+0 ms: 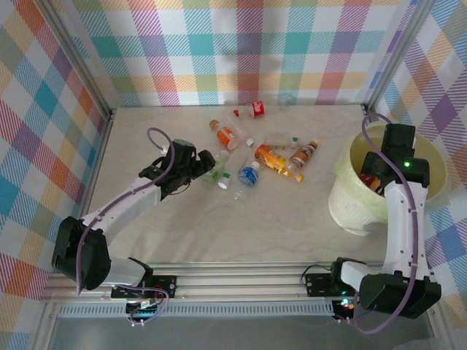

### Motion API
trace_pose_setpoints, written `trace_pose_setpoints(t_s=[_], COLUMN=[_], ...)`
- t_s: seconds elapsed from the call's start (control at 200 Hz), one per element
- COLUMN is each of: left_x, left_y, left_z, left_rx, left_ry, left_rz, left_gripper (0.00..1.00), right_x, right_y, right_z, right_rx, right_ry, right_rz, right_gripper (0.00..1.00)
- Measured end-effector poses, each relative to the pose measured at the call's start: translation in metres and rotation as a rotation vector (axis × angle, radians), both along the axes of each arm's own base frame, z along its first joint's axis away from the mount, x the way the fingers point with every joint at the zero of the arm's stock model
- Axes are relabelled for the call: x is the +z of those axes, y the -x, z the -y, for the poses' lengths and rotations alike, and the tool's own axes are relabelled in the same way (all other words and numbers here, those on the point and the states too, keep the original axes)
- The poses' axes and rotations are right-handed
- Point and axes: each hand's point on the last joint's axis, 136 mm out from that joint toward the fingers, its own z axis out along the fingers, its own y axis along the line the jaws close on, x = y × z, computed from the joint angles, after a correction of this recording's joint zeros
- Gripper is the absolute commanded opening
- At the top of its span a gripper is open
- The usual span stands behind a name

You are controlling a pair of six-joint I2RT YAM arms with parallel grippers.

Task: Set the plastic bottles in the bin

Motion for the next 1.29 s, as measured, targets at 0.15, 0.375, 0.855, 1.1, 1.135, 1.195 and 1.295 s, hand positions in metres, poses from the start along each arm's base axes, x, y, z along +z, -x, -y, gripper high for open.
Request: trace_pose_setpoints(t_s=[0.15, 0.375, 0.855, 1.1, 1.135, 1.195, 1.295], left_x=[-0.009, -0.024, -0.037, -0.054, -0.057, -0.062, -0.070], left_y=[0.000, 0.000, -0.010, -0.015, -0.017, -0.022, -0.026], left_z=[0.005, 0.009, 0.001, 0.000, 0.002, 0.006, 0.007], left_rx=[-0.030, -0.089, -0.259, -0.377, -0.405, -0.449, -0.501], left_ry=[-0.003, -0.046, -0.323, -0.451, -0.459, -0.472, -0.506], left_rz=[-0.024, -0.056, -0.098, -0.146, -0.155, -0.164, -0.182], left_gripper=[1.00, 1.00, 1.00, 1.00, 1.00, 1.00, 1.00], right_x=[0.013, 0.040, 0.081, 0.096, 0.099, 0.103, 0.107], right_y=[0.002, 0.004, -0.010, -0.010, -0.009, -0.008, -0.007], right_z=[-0.010, -0.028, -0.129, -0.176, -0.181, -0.186, -0.191], right_rx=[0.036, 0.103, 0.481, 0.679, 0.701, 0.728, 0.753], right_ry=[-0.032, -0.090, -0.482, -0.665, -0.681, -0.700, -0.711], right_rz=[0.065, 0.182, 0.443, 0.540, 0.546, 0.556, 0.568], right_gripper=[1.00, 1.00, 1.00, 1.00, 1.00, 1.00, 1.00])
